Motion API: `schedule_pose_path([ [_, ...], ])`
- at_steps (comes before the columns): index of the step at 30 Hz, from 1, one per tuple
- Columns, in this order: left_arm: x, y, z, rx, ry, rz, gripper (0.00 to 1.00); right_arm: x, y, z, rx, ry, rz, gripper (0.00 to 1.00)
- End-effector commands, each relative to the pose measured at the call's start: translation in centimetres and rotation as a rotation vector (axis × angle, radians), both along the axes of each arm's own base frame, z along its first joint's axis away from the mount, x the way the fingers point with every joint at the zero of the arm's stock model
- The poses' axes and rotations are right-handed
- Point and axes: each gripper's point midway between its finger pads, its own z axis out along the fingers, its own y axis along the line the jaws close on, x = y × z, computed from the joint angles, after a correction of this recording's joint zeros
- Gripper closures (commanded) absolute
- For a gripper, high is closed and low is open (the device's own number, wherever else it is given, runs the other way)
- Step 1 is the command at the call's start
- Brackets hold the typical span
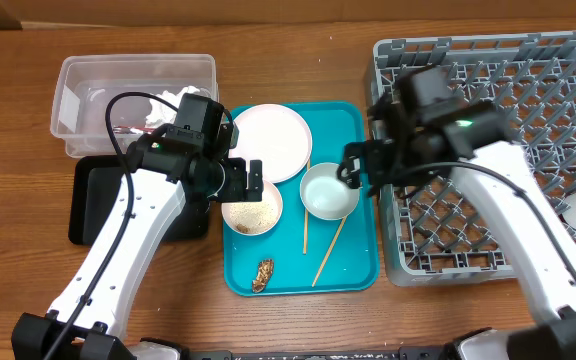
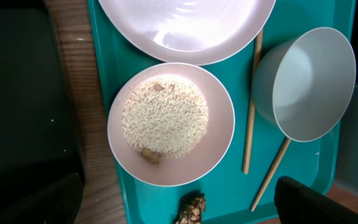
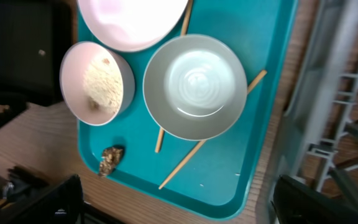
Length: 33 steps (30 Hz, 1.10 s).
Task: Sort waste into correct bins and load items into the dishwasher
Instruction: 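Reach right gripper to the white bowl and grasp its rim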
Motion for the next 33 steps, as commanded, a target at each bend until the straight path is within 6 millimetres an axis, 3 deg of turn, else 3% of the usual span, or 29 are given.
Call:
schedule_pose_path([
  [1, 0.2, 0.1, 0.8, 0.004, -0.028, -0.005, 0.00, 0.4, 0.6, -1.9, -0.100, 0.027, -0.062, 0.00],
  [11, 0.2, 0.1, 0.8, 0.005, -0.028, -0.005, 0.00, 1.2, 1.1, -8.1, -0.239, 0.148, -0.114, 0.00],
  [20, 0.2, 0.1, 0.8, 0.004, -0.028, -0.005, 0.00, 2.5, 1.7, -10.3, -0.236, 0.149, -0.129, 0.00],
  [30, 0.2, 0.1, 0.8, 0.004, -0.028, -0.005, 0.00, 1.5, 1.2, -14.4, -0.274, 0.213, -0.127, 0.00],
  [33, 0.2, 0.1, 0.8, 0.004, -0.028, -0.005, 0.00, 1.3, 1.2, -14.8, -0.274, 0.218, -0.130, 0.00],
])
